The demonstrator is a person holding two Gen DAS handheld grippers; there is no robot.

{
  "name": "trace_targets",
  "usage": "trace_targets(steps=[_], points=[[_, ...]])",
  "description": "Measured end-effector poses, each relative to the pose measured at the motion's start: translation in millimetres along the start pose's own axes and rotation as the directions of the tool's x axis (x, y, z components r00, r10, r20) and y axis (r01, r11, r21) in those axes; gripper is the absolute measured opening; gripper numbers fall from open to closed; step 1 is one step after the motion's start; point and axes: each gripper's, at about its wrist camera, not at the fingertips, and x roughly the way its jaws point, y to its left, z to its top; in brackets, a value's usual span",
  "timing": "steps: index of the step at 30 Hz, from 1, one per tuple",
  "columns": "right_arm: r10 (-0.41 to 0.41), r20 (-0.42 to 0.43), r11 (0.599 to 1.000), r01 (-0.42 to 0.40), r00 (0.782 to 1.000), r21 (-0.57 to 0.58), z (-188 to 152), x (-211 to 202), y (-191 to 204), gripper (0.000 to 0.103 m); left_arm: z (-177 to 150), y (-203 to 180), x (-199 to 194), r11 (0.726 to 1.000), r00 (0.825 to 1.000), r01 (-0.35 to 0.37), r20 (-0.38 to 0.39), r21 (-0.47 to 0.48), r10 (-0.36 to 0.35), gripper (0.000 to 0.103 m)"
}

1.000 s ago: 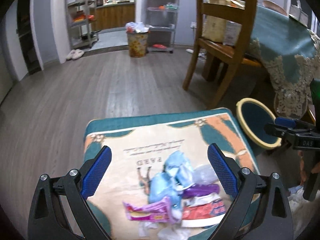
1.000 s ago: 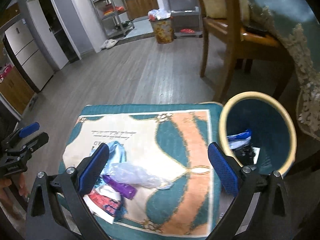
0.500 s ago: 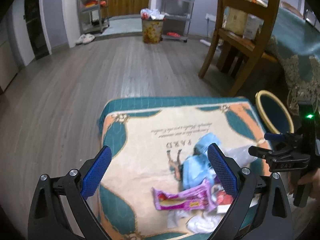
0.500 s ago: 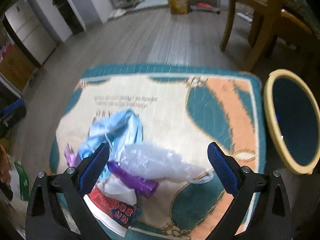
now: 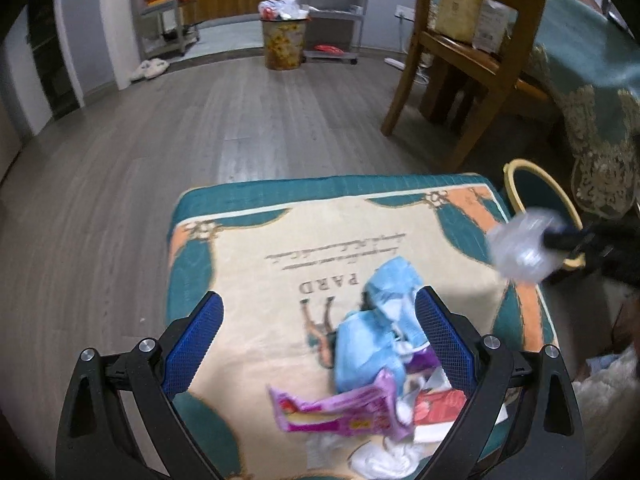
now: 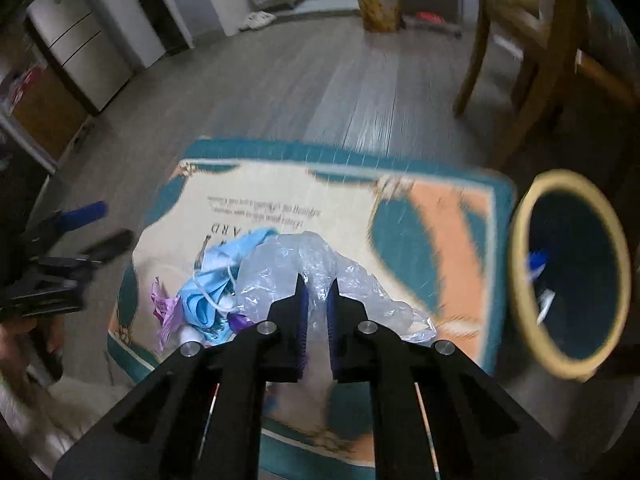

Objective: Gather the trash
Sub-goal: 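Grasp the clear plastic bag with the right gripper while the left gripper grasps the blue mask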

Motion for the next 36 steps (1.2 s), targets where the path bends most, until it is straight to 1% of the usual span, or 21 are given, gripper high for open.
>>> trace_targets(steps=[2, 3, 5, 7, 8, 11, 14, 15, 16, 17, 19, 20, 21, 22, 23, 26, 27, 29, 30, 32, 36], points=[[-0.017, 0.023, 1.0, 0.017, 1.0, -0.007, 1.3, -6.9, -11.2, 0.008, 2.7, -9.5, 10.4, 1.0, 1.0, -0.008, -0.02, 0.024, 0.009, 0.096], [-0.015, 0.036, 1.0, 0.015, 0.999, 0.012, 0.5, -6.8, -17.5, 0.008, 3.6, -16.3, 17.6, 0.999, 0.999, -0.012, -0.035, 0.039, 0.013, 0.096], [0.016, 0.039, 0.997, -0.019, 0.999, 0.075, -4.9, 0.9, -31.2, 0.008, 5.6, -25.6, 27.3, 0.998, 0.998, -0.011, -0.054, 0.057, 0.014, 0.096], [0.045, 0.028, 0.993, -0.048, 0.999, 0.108, -4.5, 5.5, -37.4, 0.008, 8.0, -35.7, 38.0, 0.997, 0.997, -0.006, -0.076, 0.074, 0.012, 0.096], [0.056, 0.042, 0.993, -0.06, 0.998, 0.104, -2.7, 3.8, -38.4, 0.008, 8.7, -40.2, 42.2, 0.996, 0.996, -0.005, -0.085, 0.085, 0.012, 0.096], [0.053, 0.058, 0.996, -0.057, 0.997, 0.066, 0.4, -0.5, -39.8, 0.008, 8.3, -56.5, 56.8, 0.99, 0.993, 0.0, -0.117, 0.142, 0.016, 0.096], [0.08, 0.058, 0.993, -0.085, 0.995, 0.087, 0.7, -2.0, -46.5, 0.008, 6.6, -73.0, 75.5, 0.982, 0.985, -0.004, -0.17, 0.189, 0.037, 0.093], [0.084, 0.063, 0.992, -0.089, 0.995, 0.088, 0.4, -3.5, -47.8, 0.008, 6.2, -76.4, 80.7, 0.981, 0.982, -0.007, -0.184, 0.196, 0.044, 0.088], [0.085, 0.069, 0.992, -0.091, 0.994, 0.088, 0.3, -5.6, -50.0, 0.008, 5.6, -78.7, 85.4, 0.98, 0.979, -0.004, -0.199, 0.198, 0.044, 0.077], [0.086, 0.074, 0.992, -0.093, 0.994, 0.088, 0.1, -6.5, -51.1, 0.008, 5.1, -80.6, 89.8, 0.98, 0.976, 0.003, -0.215, 0.197, 0.041, 0.072], [0.087, 0.08, 0.991, -0.094, 0.993, 0.092, -1.4, -9.3, -55.4, 0.008, 3.3, -85.5, 100.3, 0.98, 0.966, 0.016, -0.257, 0.201, 0.036, 0.047], [0.087, 0.081, 0.991, -0.094, 0.993, 0.096, -2.6, -10.0, -57.8, 0.008, 2.4, -87.3, 103.6, 0.978, 0.961, 0.016, -0.272, 0.209, 0.042, 0.038], [0.084, 0.08, 0.991, -0.092, 0.993, 0.098, -3.9, -10.3, -60.1, 0.008, 2.0, -90.1, 105.5, 0.974, 0.96, 0.003, -0.275, 0.225, 0.061, 0.022], [0.08, 0.078, 0.991, -0.088, 0.994, 0.1, -4.8, -10.5, -62.3, 0.008, 2.7, -91.4, 105.5, 0.973, 0.959, 0.001, -0.275, 0.231, 0.064, 0.014], [0.076, 0.077, 0.991, -0.084, 0.994, 0.104, -5.9, -10.8, -65.6, 0.008, 4.5, -92.5, 103.7, 0.973, 0.961, 0.005, -0.27, 0.231, 0.059, 0.012], [0.065, 0.086, 0.989, -0.075, 0.994, 0.128, -6.6, -14.8, -77.5, 0.008, 16.7, -96.6, 86.7, 0.974, 0.98, -0.005, -0.192, 0.225, 0.05, 0.009], [0.064, 0.091, 0.988, -0.076, 0.994, 0.136, -7.6, -16.2, -80.5, 0.008, 20.7, -97.6, 82.3, 0.976, 0.984, -0.001, -0.175, 0.219, 0.04, 0.009], [0.061, 0.106, 0.984, -0.078, 0.993, 0.163, -7.3, -19.8, -89.2, 0.008, 30.0, -101.2, 67.7, 0.98, 0.992, 0.027, -0.124, 0.197, -0.002, 0.009], [0.06, 0.112, 0.981, -0.079, 0.992, 0.174, -7.4, -21.1, -93.5, 0.008, 32.6, -103.0, 62.2, 0.98, 0.995, 0.026, -0.101, 0.199, -0.006, 0.009], [0.061, 0.129, 0.976, -0.086, 0.99, 0.202, -6.9, -25.5, -102.2, 0.008, 39.3, -109.7, 47.2, 0.978, 0.998, 0.05, -0.051, 0.201, -0.04, 0.009], [0.059, 0.15, 0.966, -0.095, 0.987, 0.242, -6.4, -30.3, -115.1, 0.008, 48.8, -119.6, 31.3, 0.977, 0.996, 0.093, -0.002, 0.193, -0.094, 0.009]])
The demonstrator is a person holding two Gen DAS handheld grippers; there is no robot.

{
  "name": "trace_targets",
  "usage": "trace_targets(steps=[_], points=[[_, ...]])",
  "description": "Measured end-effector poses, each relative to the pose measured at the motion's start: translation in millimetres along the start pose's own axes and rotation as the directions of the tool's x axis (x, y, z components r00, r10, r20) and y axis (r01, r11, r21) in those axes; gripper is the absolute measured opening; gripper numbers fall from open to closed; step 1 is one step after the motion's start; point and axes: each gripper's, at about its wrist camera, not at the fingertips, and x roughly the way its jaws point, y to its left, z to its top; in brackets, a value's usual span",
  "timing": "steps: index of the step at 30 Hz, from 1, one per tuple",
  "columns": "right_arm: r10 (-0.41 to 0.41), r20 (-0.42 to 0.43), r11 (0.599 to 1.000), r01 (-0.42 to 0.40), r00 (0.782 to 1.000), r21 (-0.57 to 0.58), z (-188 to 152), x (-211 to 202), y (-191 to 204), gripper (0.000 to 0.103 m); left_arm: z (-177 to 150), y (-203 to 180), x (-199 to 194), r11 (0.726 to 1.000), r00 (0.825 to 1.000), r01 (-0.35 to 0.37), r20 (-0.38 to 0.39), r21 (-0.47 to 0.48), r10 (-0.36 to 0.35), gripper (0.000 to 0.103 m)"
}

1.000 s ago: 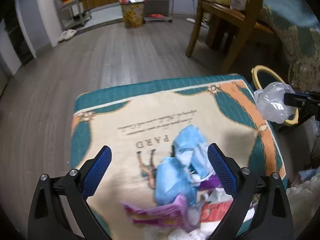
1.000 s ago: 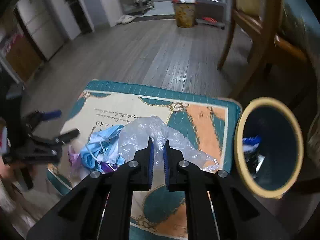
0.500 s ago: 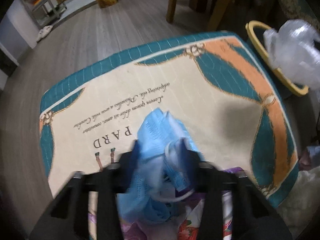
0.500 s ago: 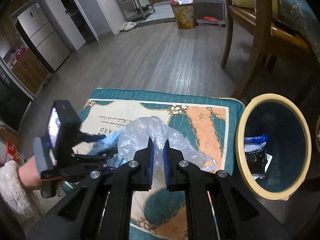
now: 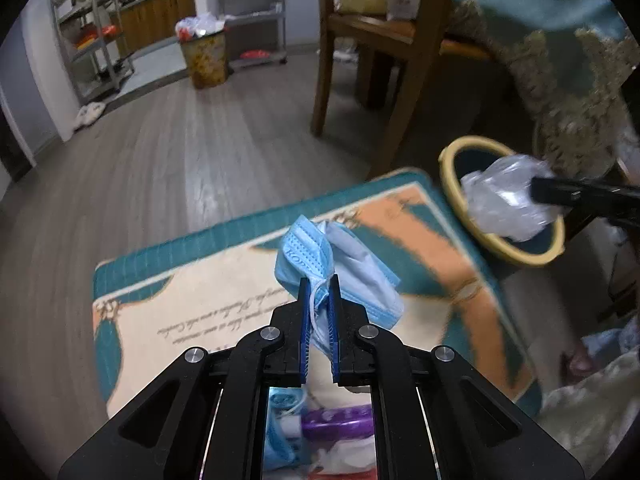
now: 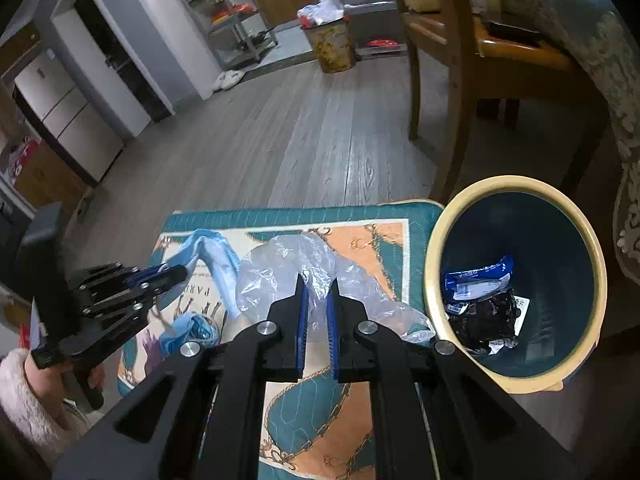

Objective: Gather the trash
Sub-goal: 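Grasp the clear plastic bag with the right gripper while the left gripper grasps the blue mask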

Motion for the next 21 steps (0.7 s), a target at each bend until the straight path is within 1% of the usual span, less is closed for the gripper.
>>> trace_targets(steps=[2, 5, 8, 14, 21], points=[[-0.005, 0.001, 1.0, 0.005, 1.0, 0.007, 0.5, 0.1, -3.1, 0.008, 2.4, -3.2, -3.3, 1.0, 1.0, 0.006, 0.014, 0.008, -0.006, 0.009], [-0.008, -0.004, 1.0, 0.008, 1.0, 0.006, 0.2, 1.7, -3.7, 0.008, 2.4, -5.4, -2.5, 1.0, 1.0, 0.019, 0.013, 0.016, -0.019, 0.009], [-0.014, -0.009, 1.0, 0.014, 1.0, -0.002, -1.0, 3.0, -3.6, 0.008, 1.0, -7.0, -1.6, 1.0, 1.0, 0.016, 0.006, 0.025, -0.016, 0.009], [-0.012, -0.002, 1.0, 0.012, 1.0, 0.001, -0.5, 0.9, -4.0, 0.008, 2.6, -7.5, -7.9, 1.0, 1.0, 0.02, 0.021, 0.022, -0.021, 0.009], [-0.02, 0.004, 1.0, 0.02, 1.0, 0.012, -1.7, -1.6, -8.2, 0.008, 9.4, -17.2, -13.8, 0.998, 0.997, 0.053, 0.045, 0.036, -0.055, 0.009]])
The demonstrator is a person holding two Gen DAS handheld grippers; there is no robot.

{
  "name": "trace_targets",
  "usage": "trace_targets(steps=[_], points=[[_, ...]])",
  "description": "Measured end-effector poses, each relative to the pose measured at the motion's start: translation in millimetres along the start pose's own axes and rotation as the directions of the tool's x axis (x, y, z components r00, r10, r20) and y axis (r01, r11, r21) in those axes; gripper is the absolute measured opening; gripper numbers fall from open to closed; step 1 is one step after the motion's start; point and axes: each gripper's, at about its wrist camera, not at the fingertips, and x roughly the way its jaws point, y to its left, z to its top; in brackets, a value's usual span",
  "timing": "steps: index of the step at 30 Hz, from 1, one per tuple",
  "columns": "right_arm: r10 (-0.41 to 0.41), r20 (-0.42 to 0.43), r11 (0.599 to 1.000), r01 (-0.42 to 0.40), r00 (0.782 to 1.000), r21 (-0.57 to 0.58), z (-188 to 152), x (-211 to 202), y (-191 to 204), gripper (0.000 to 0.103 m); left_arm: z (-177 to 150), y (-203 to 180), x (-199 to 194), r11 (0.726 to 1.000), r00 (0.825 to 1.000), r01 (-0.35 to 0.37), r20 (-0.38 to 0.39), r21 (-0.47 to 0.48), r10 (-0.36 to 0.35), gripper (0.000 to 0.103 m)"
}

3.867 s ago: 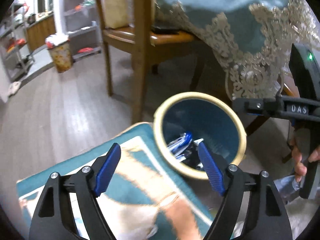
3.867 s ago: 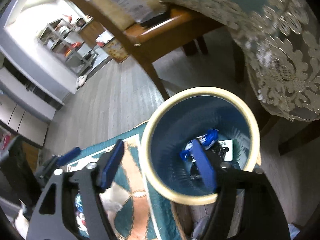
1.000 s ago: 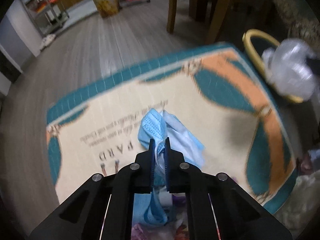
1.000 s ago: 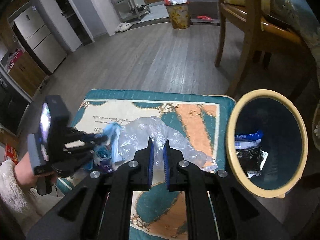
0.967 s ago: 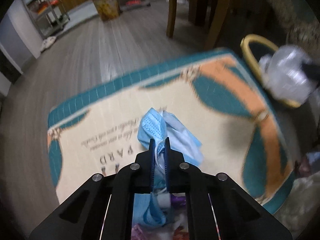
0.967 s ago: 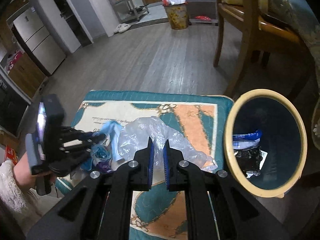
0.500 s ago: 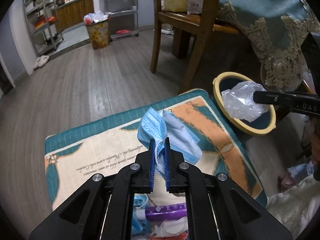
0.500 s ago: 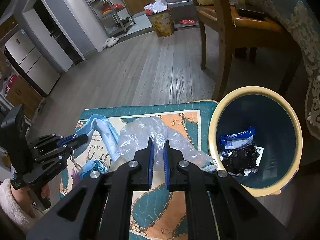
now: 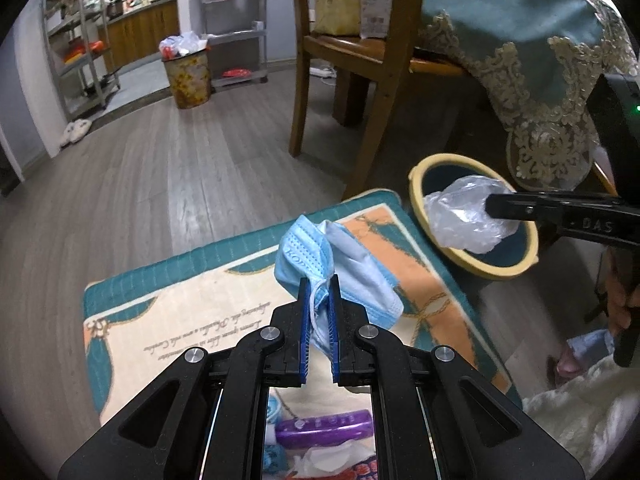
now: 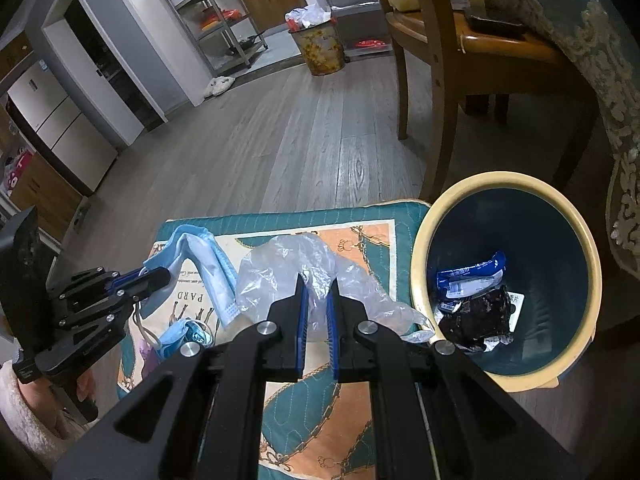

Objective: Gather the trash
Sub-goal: 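Grasp the clear plastic bag with the right gripper while the left gripper grasps the blue mask, then carry both items over the bin and open both grippers to drop them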

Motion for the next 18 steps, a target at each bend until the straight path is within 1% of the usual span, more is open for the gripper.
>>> trace_targets(steps=[3, 8, 12, 14, 18], points=[[-0.003, -0.003, 1.0, 0.003, 1.0, -0.003, -0.5, 0.4, -0.1, 0.008, 2.6, -5.3, -1.3, 1.0, 1.0, 0.003, 0.008, 0.024, -0.003, 0.009], [-0.001, -0.002, 1.0, 0.001, 1.0, 0.0, -0.1, 0.1, -2.1, 0.008, 1.4, -4.5, 3.0, 1.0, 1.0, 0.008, -0.004, 0.023, -0.008, 0.009], [0.003, 0.006, 1.0, -0.003, 1.0, 0.008, 2.0, -3.0, -6.3, 0.008, 2.1, -2.4, 8.5, 1.0, 1.0, 0.018, -0.021, -0.015, -0.018, 0.009], [0.003, 0.011, 1.0, -0.003, 1.0, 0.014, 2.6, -4.2, -9.3, 0.008, 5.8, -7.2, 7.2, 1.0, 1.0, 0.025, -0.01, -0.016, -0.025, 0.009], [-0.004, 0.017, 0.999, 0.003, 1.0, 0.034, 1.7, -7.5, -21.3, 0.008, 9.8, -24.5, 9.9, 0.999, 0.999, 0.041, 0.0, 0.018, -0.041, 0.009]])
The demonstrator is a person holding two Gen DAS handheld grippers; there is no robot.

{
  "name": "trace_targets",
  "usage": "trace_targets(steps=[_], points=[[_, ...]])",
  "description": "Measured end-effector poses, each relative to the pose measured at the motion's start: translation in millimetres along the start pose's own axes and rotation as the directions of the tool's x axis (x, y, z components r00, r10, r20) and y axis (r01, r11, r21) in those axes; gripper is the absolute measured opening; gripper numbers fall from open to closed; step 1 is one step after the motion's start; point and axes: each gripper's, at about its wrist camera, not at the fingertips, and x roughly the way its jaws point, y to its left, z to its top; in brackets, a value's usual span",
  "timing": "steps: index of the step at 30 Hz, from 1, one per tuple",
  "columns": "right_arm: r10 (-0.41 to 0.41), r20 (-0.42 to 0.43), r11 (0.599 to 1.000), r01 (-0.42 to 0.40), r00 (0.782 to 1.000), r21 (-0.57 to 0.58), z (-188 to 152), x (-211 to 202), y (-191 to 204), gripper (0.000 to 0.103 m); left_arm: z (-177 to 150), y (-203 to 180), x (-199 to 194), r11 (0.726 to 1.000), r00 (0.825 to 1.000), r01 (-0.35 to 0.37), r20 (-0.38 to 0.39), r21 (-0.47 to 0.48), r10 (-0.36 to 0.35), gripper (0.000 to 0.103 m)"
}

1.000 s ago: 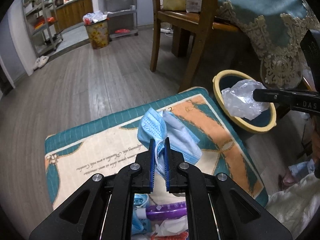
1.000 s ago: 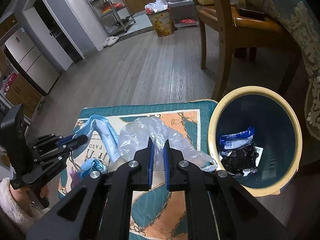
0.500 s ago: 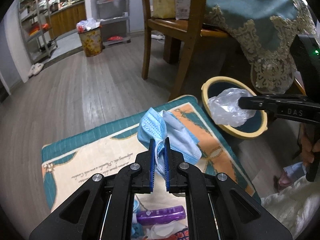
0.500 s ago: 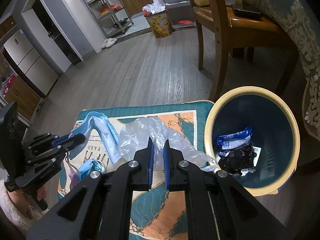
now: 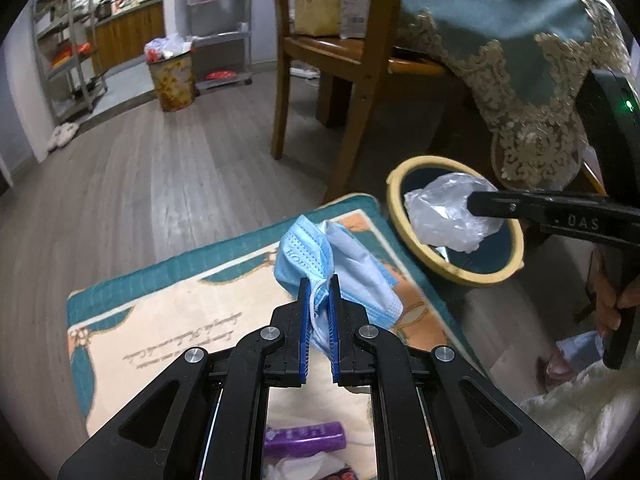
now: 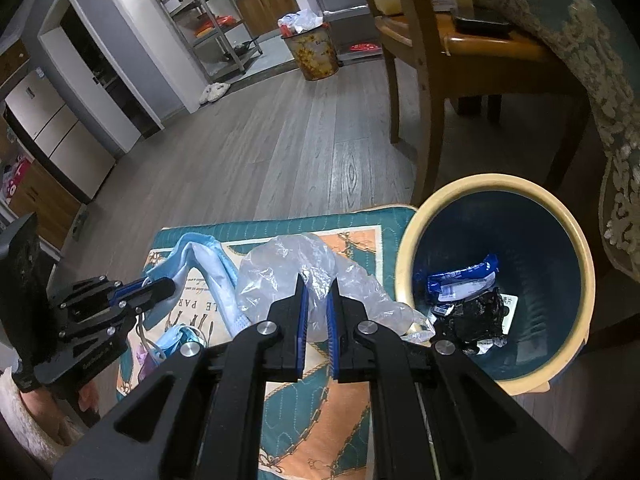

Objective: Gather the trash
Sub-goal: 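Carry both items over the bin and open both grippers to drop them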

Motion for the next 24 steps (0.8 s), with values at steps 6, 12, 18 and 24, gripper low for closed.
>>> trace_targets(steps=[6, 12, 18, 24], points=[[-0.035, 0.025, 0.997, 0.033, 0.999, 0.068, 4.0, -10.3, -35.3, 0.008, 7.9, -14.9, 15.3, 1.0, 1.0, 0.015, -0.012, 0.007, -0.015, 0.009], [-0.076, 0.047, 0.98, 0.066, 0.996, 0.188, 4.1, -20.6, -87.2, 0.008, 21.8, -39.0, 31.0, 0.998, 0.999, 0.055, -0.005, 0.024, -0.054, 0.009], [-0.112, 0.037, 0.961, 0.099, 0.993, 0.258, -1.9, -24.3, -123.2, 0.008, 35.4, -67.0, 47.8, 0.994, 0.995, 0.102, 0.006, 0.036, -0.102, 0.009], [-0.13, 0.021, 0.948, 0.118, 0.991, 0.297, -7.7, -22.8, -141.6, 0.008, 42.5, -90.6, 69.8, 0.99, 0.991, 0.13, -0.007, 0.053, -0.13, 0.009]])
